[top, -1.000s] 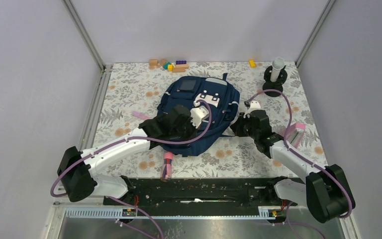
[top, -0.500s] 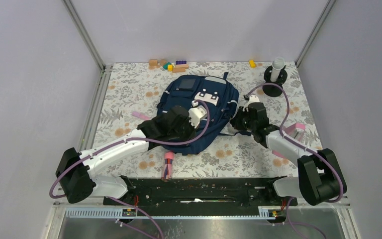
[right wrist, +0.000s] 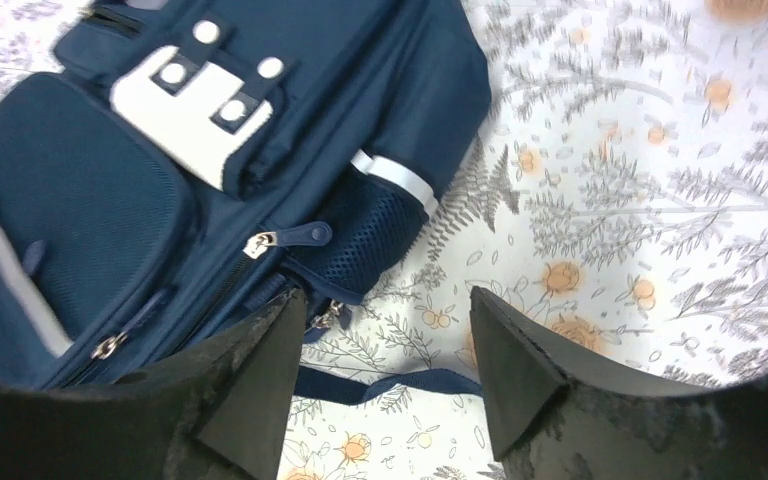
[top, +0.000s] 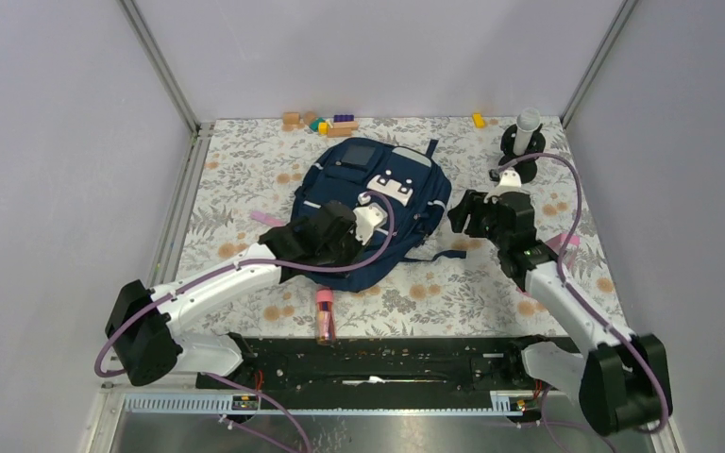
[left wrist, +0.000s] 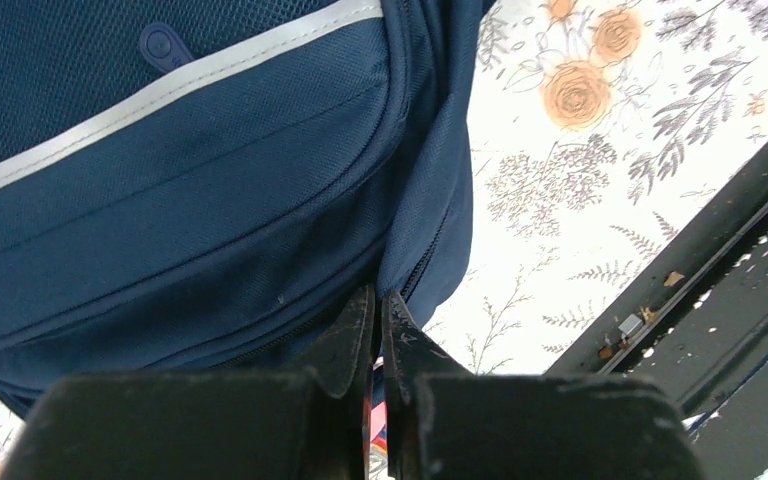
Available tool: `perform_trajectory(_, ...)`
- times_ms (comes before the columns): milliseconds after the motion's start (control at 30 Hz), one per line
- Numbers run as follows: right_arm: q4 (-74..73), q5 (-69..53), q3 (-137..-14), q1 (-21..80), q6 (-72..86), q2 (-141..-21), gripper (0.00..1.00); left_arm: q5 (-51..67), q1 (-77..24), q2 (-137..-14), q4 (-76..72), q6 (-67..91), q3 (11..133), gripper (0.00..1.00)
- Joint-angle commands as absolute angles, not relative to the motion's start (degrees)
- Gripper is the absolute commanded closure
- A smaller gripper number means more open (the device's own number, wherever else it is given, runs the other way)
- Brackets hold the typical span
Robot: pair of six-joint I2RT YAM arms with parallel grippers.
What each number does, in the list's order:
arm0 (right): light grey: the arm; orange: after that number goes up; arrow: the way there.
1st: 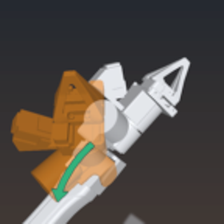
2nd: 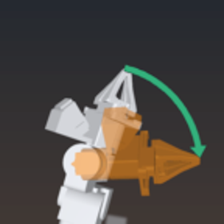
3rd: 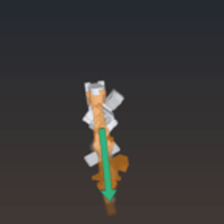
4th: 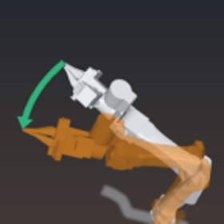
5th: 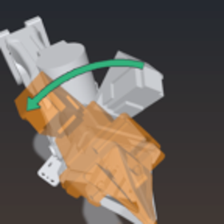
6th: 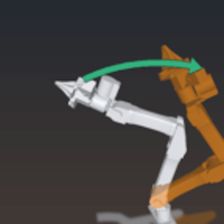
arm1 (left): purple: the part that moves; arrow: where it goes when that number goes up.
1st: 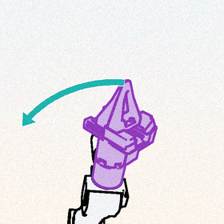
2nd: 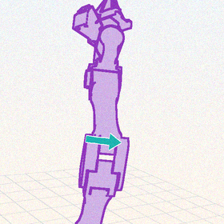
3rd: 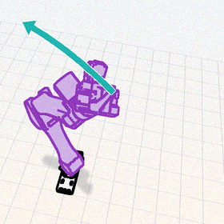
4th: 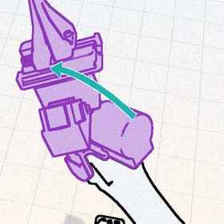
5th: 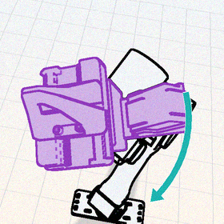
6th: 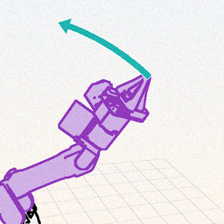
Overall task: Pack the student bag
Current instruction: Zip the student bag at the center of the board.
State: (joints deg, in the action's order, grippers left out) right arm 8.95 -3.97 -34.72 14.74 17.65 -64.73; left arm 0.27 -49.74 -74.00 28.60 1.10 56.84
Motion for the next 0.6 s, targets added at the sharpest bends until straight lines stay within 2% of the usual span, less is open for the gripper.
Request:
perform_trajectory(0,2.0,-5.8,-36.9,14.6,11.0,-58.5,0.3,-3.6,-48.9,-73.3,30.6,-0.5,59.9,1.0)
perform_trajectory(100,-1.9,-13.1,-40.5,14.5,6.6,-59.7,0.3,-3.8,-48.5,-73.6,31.0,-1.1,59.8,1.0)
perform_trajectory(367,1.8,-30.9,-45.7,14.6,-7.3,-70.2,0.31,-4.0,-44.6,-74.3,32.6,-0.8,61.5,1.0)
perform_trajectory(567,4.0,-38.7,-49.8,14.7,-16.0,-80.0,0.31,-0.7,-42.3,-74.0,32.6,-0.6,61.9,1.0)
